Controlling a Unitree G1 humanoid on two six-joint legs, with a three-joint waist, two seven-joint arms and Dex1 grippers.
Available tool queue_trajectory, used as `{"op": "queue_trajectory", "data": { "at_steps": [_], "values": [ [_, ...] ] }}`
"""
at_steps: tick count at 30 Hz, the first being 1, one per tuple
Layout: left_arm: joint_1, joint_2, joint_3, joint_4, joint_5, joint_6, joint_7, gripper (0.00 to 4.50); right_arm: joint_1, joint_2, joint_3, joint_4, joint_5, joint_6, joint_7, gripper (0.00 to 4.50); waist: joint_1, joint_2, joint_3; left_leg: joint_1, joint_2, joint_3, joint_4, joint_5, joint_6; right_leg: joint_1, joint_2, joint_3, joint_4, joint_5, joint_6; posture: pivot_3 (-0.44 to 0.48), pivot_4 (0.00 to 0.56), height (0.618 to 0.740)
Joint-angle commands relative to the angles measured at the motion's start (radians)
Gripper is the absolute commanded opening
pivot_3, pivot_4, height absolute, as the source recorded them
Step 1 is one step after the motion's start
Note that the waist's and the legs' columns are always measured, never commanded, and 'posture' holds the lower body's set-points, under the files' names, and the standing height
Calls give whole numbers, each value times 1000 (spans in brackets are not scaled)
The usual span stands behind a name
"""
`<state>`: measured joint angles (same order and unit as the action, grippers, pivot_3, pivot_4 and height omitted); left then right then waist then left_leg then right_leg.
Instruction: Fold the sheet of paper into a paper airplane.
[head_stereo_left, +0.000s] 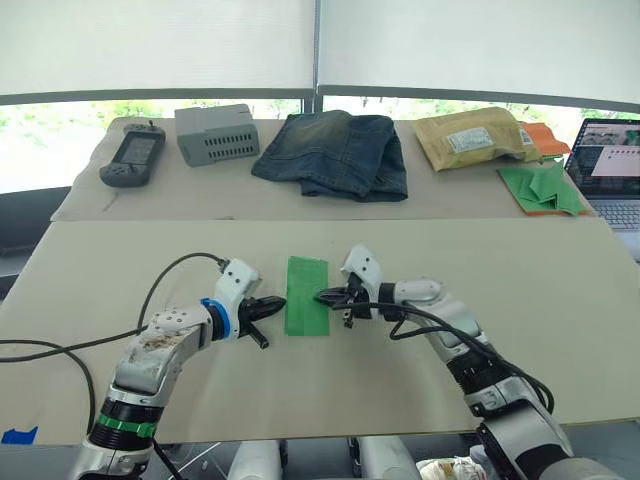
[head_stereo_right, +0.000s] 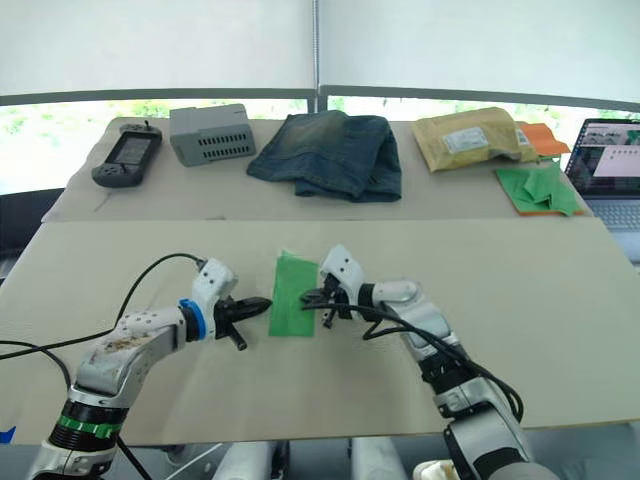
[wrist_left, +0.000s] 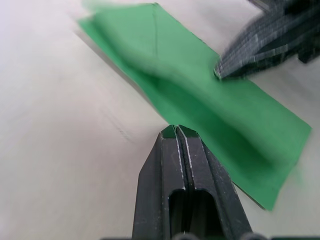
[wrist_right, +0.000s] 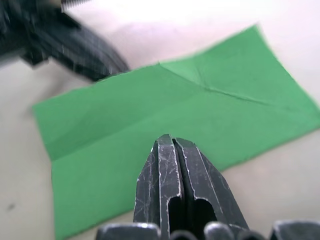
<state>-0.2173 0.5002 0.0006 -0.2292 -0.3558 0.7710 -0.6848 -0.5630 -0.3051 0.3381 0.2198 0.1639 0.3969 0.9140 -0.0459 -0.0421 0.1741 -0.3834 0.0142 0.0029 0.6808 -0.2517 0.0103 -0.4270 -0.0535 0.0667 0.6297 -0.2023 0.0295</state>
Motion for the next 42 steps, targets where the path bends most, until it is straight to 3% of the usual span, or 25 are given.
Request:
{"op": "queue_trajectory", "data": {
  "at_steps": [1, 7, 15, 23, 28, 35, 42],
  "values": [
    [-32, -14, 93, -9, -55, -26, 13, 0, -21, 4, 28, 48, -54, 15, -18, 32, -1, 0, 0, 0, 0, 0, 0, 0, 0, 0, 0, 0, 0, 0, 0, 0, 150, 728],
    [-83, -42, 76, -32, -117, -67, -42, 0, -22, 13, 48, 66, -89, 65, -43, 32, 3, 0, 0, 2, 0, 0, 0, 0, 0, 3, -1, -1, 0, 0, 0, 0, 150, 728],
    [-141, -14, -137, 68, 2, -87, -76, 0, 14, -2, 49, -18, -98, 136, -73, 32, 2, 0, -1, 3, -2, 0, -1, 0, 0, 4, 0, -1, 0, 0, 0, 0, 150, 728],
    [-138, 21, -209, 114, 50, -79, -106, 0, 51, -23, -16, -89, -69, 140, -100, 32, 8, 1, -1, 3, -2, 0, -1, 0, 0, 4, -1, -1, -1, 0, 0, 0, 150, 728],
    [-136, 7, -221, 116, 58, -81, -104, 0, 13, 0, -44, -15, -77, 113, -133, 32, 8, 1, -1, 3, -2, 0, -1, 0, 0, 4, -1, -1, -1, -1, 1, 0, 150, 728],
    [-116, 6, -231, 95, 60, -69, -101, 0, -104, 51, -103, 229, -80, -26, -168, 32, 5, 1, -1, 4, -2, 0, -1, 0, 0, 5, -1, -1, -1, -1, 1, 0, 150, 728],
    [-115, 3, -224, 93, 57, -65, -93, 0, -132, 57, -87, 319, -87, -111, -106, 32, 3, 1, -1, 3, -1, 0, -1, 0, 0, 4, -1, -1, -1, -1, 1, 0, 150, 728]
  ]
}}
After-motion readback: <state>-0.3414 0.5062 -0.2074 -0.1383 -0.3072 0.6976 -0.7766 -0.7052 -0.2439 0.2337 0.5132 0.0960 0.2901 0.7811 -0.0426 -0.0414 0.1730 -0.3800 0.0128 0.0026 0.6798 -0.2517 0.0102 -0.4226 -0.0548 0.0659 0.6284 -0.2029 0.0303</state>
